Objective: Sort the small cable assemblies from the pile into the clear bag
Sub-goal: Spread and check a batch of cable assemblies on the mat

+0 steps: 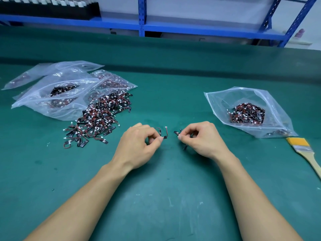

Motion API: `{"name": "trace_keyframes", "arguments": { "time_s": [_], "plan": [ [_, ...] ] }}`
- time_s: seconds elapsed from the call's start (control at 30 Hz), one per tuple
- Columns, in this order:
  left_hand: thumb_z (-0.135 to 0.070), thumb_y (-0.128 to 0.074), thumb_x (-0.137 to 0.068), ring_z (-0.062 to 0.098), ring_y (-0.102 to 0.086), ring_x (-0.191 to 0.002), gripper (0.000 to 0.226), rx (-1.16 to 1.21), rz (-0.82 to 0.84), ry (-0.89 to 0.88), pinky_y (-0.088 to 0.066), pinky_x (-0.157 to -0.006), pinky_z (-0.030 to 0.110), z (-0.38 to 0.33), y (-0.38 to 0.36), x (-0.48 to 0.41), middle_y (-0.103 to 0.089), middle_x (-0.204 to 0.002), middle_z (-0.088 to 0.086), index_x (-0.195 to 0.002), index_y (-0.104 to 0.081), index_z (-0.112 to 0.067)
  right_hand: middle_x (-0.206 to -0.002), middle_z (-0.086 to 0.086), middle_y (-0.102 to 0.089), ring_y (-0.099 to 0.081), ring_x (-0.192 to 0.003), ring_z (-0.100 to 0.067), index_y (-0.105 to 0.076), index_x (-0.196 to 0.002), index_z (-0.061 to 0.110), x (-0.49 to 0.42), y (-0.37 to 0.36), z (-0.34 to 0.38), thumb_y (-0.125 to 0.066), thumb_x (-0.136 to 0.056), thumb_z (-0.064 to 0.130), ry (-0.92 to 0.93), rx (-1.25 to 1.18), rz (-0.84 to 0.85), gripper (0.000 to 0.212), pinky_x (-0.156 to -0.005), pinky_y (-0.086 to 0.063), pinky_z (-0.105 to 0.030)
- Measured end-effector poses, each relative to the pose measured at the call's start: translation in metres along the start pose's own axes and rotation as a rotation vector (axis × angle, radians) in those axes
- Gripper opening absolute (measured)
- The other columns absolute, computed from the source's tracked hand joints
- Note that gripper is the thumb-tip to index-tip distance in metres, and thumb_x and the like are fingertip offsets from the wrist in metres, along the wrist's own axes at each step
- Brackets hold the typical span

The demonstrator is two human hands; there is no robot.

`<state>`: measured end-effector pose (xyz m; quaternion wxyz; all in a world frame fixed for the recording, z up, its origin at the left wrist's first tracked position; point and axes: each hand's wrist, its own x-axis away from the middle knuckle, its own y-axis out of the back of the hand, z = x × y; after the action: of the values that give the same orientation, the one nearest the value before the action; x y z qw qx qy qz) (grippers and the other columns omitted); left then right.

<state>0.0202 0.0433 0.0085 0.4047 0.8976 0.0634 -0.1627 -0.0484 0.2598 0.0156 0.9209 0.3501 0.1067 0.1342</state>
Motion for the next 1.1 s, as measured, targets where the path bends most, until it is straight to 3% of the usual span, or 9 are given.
{"name": "trace_keyframes", "arguments": {
  "time_s": [0.27,0.37,0.47,0.6,0.7,0.8,0.93,1.1],
  "plan": [
    [-0.035,-0.067,-0.089,0.018,-0.044,-0.072,0.025,-0.182,-0.081,0.03,-0.039,-0.074,0.035,-0.011,-0.02,-0.026,-0.052,-0.062,-0.012,-0.068,-0.066,-0.023,-0.06,0.008,-0.068,-0.049,-0.051,0.0,-0.074,-0.064,0.023,0.001,0.007,0.0,-0.076,-0.075,0.021,-0.01,-0.035,0.072,0.011,-0.052,-0.04,-0.012],
    [-0.041,-0.069,-0.087,0.017,-0.043,-0.073,0.027,-0.237,-0.045,0.0,-0.041,-0.076,0.036,-0.011,-0.026,-0.03,-0.049,-0.061,-0.013,-0.066,-0.066,-0.024,-0.058,0.012,-0.066,-0.045,-0.049,-0.001,-0.075,-0.065,0.025,0.002,0.007,0.0,-0.069,-0.074,0.031,-0.006,-0.049,0.094,0.012,-0.049,-0.037,-0.012],
    [-0.045,-0.072,-0.084,0.017,-0.042,-0.07,0.032,-0.257,-0.048,-0.016,-0.038,-0.072,0.033,-0.006,-0.023,-0.026,-0.047,-0.057,-0.015,-0.061,-0.063,-0.026,-0.062,0.014,-0.069,-0.048,-0.05,-0.001,-0.075,-0.066,0.027,-0.001,0.008,-0.002,-0.055,-0.066,0.042,-0.033,-0.057,-0.022,0.025,-0.052,-0.04,-0.017],
    [-0.044,-0.076,-0.081,0.015,-0.041,-0.067,0.031,-0.233,-0.074,-0.031,-0.036,-0.068,0.032,0.0,-0.013,-0.016,-0.041,-0.053,-0.018,-0.06,-0.062,-0.027,-0.073,0.022,-0.069,-0.049,-0.05,-0.002,-0.072,-0.073,0.035,-0.004,0.005,-0.009,-0.061,-0.073,0.035,-0.046,-0.013,-0.16,0.011,-0.061,-0.046,-0.028],
    [-0.039,-0.078,-0.08,0.014,-0.042,-0.067,0.023,-0.207,-0.086,-0.033,-0.042,-0.069,0.034,0.005,-0.005,-0.01,-0.048,-0.056,-0.016,-0.064,-0.066,-0.028,-0.086,0.022,-0.065,-0.052,-0.064,0.007,-0.075,-0.086,0.037,-0.007,-0.003,-0.013,-0.073,-0.081,0.032,0.014,0.084,-0.113,0.007,-0.068,-0.041,-0.027],
    [-0.032,-0.079,-0.081,0.015,-0.044,-0.069,0.013,-0.183,-0.082,-0.039,-0.044,-0.068,0.034,0.015,0.003,-0.005,-0.054,-0.062,-0.015,-0.072,-0.07,-0.029,-0.095,0.023,-0.055,-0.051,-0.079,0.001,-0.074,-0.098,0.041,-0.008,-0.01,-0.016,-0.072,-0.083,0.041,0.011,0.226,-0.019,0.015,-0.071,-0.039,-0.028],
    [-0.024,-0.079,-0.082,0.016,-0.045,-0.071,0.01,-0.152,-0.133,-0.02,-0.041,-0.066,0.032,0.029,0.014,0.0,-0.057,-0.065,-0.017,-0.077,-0.072,-0.03,-0.095,0.021,-0.059,-0.056,-0.091,-0.005,-0.074,-0.094,0.042,-0.008,-0.007,-0.016,-0.072,-0.083,0.041,-0.004,0.273,-0.021,0.01,-0.072,-0.041,-0.028],
    [-0.03,-0.073,-0.086,0.018,-0.047,-0.085,0.013,-0.158,-0.117,-0.114,-0.045,-0.08,0.04,0.029,0.014,-0.002,-0.061,-0.086,-0.014,-0.099,-0.073,-0.027,-0.089,0.02,-0.061,-0.056,-0.087,-0.005,-0.073,-0.085,0.041,-0.007,-0.002,-0.016,-0.072,-0.083,0.032,-0.013,0.286,-0.032,0.009,-0.071,-0.044,-0.029]
  ]
}}
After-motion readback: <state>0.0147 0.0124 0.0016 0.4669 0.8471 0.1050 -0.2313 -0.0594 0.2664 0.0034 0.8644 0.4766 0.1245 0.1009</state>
